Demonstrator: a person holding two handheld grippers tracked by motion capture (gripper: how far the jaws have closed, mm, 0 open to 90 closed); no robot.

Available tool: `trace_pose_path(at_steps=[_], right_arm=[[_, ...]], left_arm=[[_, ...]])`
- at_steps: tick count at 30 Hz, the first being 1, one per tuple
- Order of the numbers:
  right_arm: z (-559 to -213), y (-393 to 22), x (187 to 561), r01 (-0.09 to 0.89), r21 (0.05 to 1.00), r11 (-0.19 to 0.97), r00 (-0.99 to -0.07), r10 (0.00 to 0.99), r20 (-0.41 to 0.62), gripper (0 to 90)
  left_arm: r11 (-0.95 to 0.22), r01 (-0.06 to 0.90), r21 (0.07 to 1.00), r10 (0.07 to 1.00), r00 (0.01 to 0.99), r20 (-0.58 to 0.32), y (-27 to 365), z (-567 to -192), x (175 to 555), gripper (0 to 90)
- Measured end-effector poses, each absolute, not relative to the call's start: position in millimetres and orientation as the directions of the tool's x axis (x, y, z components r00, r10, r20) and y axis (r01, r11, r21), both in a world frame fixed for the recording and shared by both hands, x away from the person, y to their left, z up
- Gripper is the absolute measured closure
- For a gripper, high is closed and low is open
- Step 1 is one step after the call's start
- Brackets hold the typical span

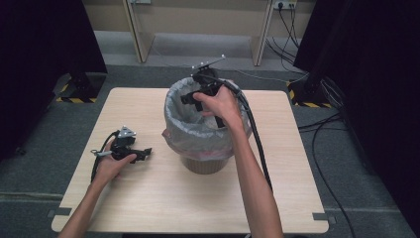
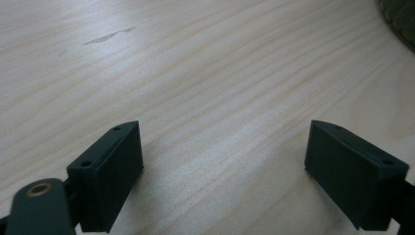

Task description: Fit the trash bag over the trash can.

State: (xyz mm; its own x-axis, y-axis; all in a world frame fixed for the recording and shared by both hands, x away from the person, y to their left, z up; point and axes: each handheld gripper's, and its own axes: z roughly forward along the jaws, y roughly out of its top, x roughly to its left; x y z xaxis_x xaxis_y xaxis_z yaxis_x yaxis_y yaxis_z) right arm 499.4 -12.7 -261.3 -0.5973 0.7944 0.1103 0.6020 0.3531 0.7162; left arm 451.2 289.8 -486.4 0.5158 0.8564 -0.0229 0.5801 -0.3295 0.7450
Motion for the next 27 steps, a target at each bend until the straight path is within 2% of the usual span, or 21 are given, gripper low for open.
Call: trace_pose_path(at_steps=[2, 4, 10, 13, 15, 19, 27], right_arm=[[-265.1, -12.8, 503.8, 0.620, 0.715, 0.324, -0.552, 0.827, 0.104, 25.0], [-271.6, -10.4, 508.3, 0.639, 0.689, 0.342, -0.535, 0.841, 0.079, 26.4], [-297.3, 2.7, 516.6, 0.695, 0.575, 0.432, -0.547, 0.837, 0.033, 26.6], [-309.1, 4.0, 519.2, 0.714, 0.488, 0.503, -0.575, 0.818, -0.002, 25.0], [-302.8, 0.8, 516.5, 0.709, 0.508, 0.489, -0.578, 0.815, 0.024, 25.6], [-273.5, -7.1, 500.4, 0.653, 0.630, 0.420, -0.606, 0.789, 0.101, 25.7], [-240.1, -19.3, 487.9, 0.585, 0.743, 0.326, -0.615, 0.775, 0.144, 23.6]], left_arm=[[-0.329, 0.580, 0.745, 0.856, 0.516, -0.023, 289.8, -486.4, 451.3, 13.3], [-0.329, 0.580, 0.745, 0.856, 0.516, -0.023, 289.8, -486.4, 451.3, 13.3], [-0.329, 0.580, 0.745, 0.856, 0.516, -0.023, 289.8, -486.4, 451.2, 13.2], [-0.330, 0.580, 0.745, 0.856, 0.516, -0.023, 289.8, -486.4, 451.2, 13.2], [-0.329, 0.580, 0.745, 0.856, 0.516, -0.023, 289.8, -486.4, 451.3, 13.3], [-0.330, 0.580, 0.745, 0.856, 0.516, -0.023, 289.8, -486.4, 451.3, 13.2], [-0.330, 0.580, 0.745, 0.856, 0.516, -0.023, 289.8, -486.4, 451.3, 13.2]])
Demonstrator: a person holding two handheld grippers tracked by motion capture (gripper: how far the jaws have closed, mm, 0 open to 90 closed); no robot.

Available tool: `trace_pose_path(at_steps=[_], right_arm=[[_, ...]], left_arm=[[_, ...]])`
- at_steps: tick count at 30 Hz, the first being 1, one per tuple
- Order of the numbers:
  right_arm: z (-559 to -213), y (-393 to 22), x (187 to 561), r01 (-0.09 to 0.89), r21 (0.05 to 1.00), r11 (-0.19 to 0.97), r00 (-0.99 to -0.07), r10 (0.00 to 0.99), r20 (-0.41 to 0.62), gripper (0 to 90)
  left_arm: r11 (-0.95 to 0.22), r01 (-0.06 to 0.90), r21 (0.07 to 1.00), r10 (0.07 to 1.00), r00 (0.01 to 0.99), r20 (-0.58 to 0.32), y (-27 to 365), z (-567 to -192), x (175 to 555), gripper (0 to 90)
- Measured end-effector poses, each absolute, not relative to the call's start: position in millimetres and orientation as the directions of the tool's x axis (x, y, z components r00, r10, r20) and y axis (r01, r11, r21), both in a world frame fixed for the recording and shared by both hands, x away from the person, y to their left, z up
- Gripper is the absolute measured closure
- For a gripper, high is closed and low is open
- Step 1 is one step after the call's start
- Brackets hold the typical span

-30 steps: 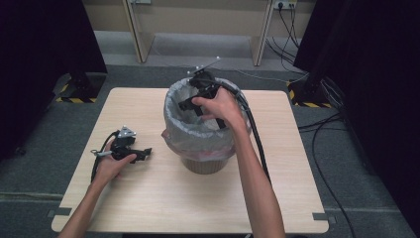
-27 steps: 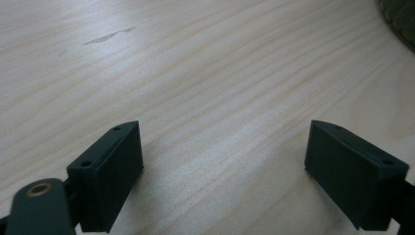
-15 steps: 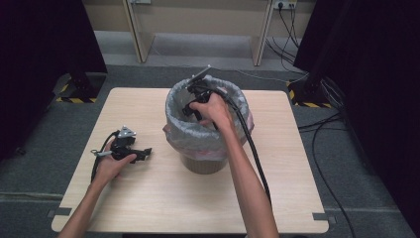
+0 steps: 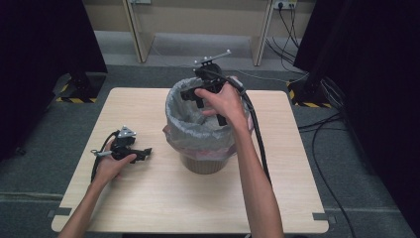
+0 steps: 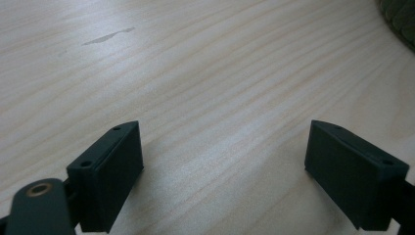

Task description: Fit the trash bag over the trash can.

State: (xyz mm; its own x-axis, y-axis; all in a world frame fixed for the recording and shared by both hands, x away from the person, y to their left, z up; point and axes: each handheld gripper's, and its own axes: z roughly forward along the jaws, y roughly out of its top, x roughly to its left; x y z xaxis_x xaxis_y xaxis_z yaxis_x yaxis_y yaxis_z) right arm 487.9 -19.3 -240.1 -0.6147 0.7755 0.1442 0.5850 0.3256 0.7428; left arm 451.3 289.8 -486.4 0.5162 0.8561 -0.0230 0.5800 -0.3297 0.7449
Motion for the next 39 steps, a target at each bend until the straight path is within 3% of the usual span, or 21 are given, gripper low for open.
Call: trace_pose_path(at_steps=[7, 14, 24, 39], right_arm=[[-238.7, -26.7, 487.7, 0.559, 0.754, 0.346, -0.620, 0.778, 0.103, 20.4], [-226.4, -38.8, 481.9, 0.510, 0.822, 0.254, -0.632, 0.759, 0.158, 17.2], [-211.4, -71.5, 479.0, 0.455, 0.860, 0.231, -0.593, 0.799, 0.100, 17.0], [-227.7, -122.4, 480.3, 0.437, 0.872, 0.220, -0.535, 0.843, 0.056, 16.8]], left_arm=[[-0.330, 0.580, 0.745, 0.856, 0.516, -0.023, 289.8, -486.4, 451.3, 13.2], [-0.330, 0.580, 0.745, 0.856, 0.516, -0.023, 289.8, -486.4, 451.3, 13.2], [-0.330, 0.580, 0.745, 0.856, 0.516, -0.022, 289.7, -486.4, 451.3, 13.2], [-0.331, 0.580, 0.745, 0.856, 0.516, -0.022, 289.7, -486.4, 451.3, 13.2]])
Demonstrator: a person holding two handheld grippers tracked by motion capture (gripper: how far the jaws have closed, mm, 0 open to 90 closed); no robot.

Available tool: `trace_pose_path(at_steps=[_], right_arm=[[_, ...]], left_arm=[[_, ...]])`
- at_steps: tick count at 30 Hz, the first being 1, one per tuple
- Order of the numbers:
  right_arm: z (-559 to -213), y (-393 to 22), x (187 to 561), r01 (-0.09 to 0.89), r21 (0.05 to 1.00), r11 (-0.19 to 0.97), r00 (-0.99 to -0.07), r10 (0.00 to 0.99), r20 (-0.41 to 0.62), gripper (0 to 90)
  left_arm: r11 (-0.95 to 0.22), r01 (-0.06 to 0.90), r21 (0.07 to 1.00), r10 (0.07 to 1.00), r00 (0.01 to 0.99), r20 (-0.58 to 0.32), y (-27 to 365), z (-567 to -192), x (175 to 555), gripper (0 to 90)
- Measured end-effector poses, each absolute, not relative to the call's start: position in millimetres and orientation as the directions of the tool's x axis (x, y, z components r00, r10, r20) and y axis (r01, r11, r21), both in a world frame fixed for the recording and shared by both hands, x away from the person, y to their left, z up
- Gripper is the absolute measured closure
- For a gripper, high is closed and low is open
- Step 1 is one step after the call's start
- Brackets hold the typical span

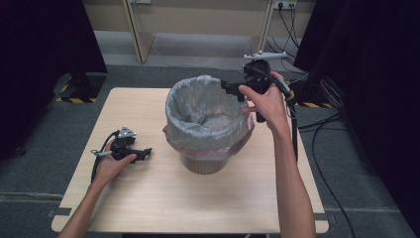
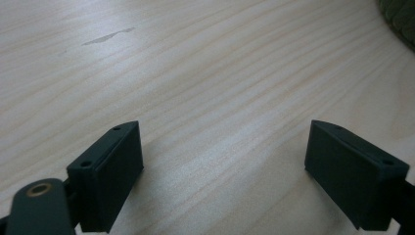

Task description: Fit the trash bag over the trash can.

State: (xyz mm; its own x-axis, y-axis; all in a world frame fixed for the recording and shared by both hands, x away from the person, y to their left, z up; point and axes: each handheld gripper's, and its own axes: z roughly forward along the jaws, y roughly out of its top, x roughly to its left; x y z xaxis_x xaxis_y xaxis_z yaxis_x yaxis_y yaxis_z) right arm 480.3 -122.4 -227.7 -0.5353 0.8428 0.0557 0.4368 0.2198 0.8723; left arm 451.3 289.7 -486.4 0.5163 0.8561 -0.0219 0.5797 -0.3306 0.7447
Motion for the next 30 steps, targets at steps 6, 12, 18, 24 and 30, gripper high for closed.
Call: trace_pose_path(at_steps=[6, 12, 18, 24, 30], right_arm=[[-236.2, -147.4, 474.2, 0.418, 0.891, 0.177, -0.498, 0.865, 0.062, 16.9], [-256.9, -173.4, 469.4, 0.459, 0.879, 0.133, -0.411, 0.909, 0.077, 17.2], [-292.0, -187.7, 460.6, 0.504, 0.852, 0.145, -0.364, 0.930, 0.057, 17.6], [-328.1, -187.5, 449.9, 0.539, 0.822, 0.184, -0.382, 0.923, 0.044, 18.3], [-374.6, -182.2, 450.4, 0.582, 0.789, 0.198, -0.376, 0.926, 0.045, 19.1]], left_arm=[[-0.330, 0.580, 0.745, 0.856, 0.516, -0.022, 289.7, -486.4, 451.3, 13.2], [-0.330, 0.580, 0.745, 0.856, 0.516, -0.022, 289.7, -486.4, 451.3, 13.2], [-0.330, 0.580, 0.745, 0.856, 0.516, -0.022, 289.7, -486.4, 451.3, 13.2], [-0.329, 0.579, 0.746, 0.856, 0.516, -0.022, 289.7, -486.5, 451.3, 13.2], [-0.329, 0.579, 0.746, 0.856, 0.516, -0.022, 289.7, -486.5, 451.3, 13.2]])
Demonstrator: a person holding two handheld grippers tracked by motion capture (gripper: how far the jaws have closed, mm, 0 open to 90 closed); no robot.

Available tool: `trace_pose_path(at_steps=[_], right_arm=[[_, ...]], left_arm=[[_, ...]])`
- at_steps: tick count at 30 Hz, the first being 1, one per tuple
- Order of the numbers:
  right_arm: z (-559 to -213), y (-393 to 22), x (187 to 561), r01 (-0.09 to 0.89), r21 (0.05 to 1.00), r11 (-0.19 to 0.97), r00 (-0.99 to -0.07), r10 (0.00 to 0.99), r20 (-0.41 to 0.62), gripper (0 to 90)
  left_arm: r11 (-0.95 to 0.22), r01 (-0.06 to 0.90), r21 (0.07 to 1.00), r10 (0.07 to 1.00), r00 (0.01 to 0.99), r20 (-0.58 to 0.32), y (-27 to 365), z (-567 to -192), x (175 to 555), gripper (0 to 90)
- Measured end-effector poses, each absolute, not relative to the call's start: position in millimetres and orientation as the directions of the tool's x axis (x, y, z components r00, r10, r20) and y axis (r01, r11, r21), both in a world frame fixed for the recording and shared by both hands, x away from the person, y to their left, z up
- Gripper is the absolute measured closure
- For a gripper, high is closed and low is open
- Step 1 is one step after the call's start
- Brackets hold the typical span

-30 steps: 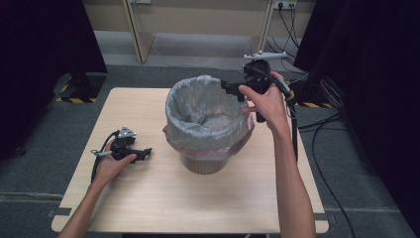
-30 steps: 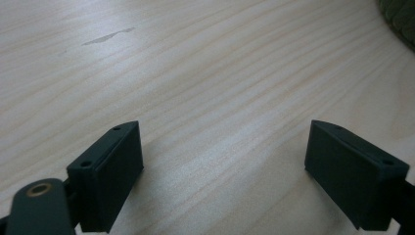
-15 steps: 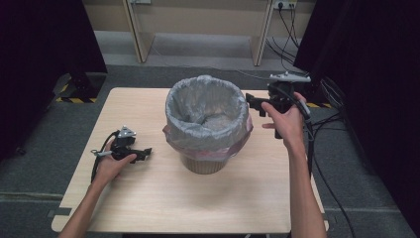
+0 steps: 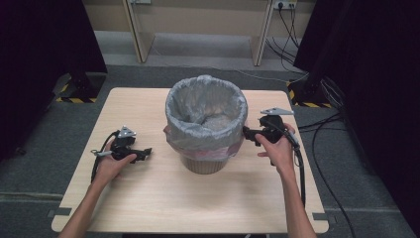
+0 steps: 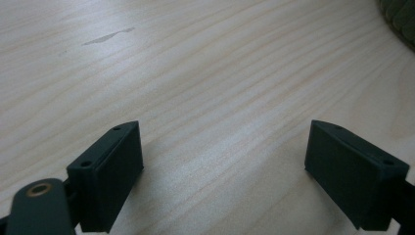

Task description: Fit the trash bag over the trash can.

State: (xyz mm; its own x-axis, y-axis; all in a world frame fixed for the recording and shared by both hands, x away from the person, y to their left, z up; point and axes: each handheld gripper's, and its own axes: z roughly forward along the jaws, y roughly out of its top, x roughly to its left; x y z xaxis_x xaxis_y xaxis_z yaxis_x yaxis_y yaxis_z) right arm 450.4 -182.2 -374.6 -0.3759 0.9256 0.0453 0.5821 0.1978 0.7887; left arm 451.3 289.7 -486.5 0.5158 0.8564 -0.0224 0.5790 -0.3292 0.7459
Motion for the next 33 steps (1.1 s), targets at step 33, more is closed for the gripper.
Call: trace_pose_path(at_steps=[33], right_arm=[[-452.9, -220.7, 455.6, 0.662, 0.718, 0.215, -0.312, 0.950, 0.002, 19.4]], left_arm=[[-0.330, 0.579, 0.746, 0.856, 0.516, -0.022, 289.7, -486.5, 451.3, 13.1]])
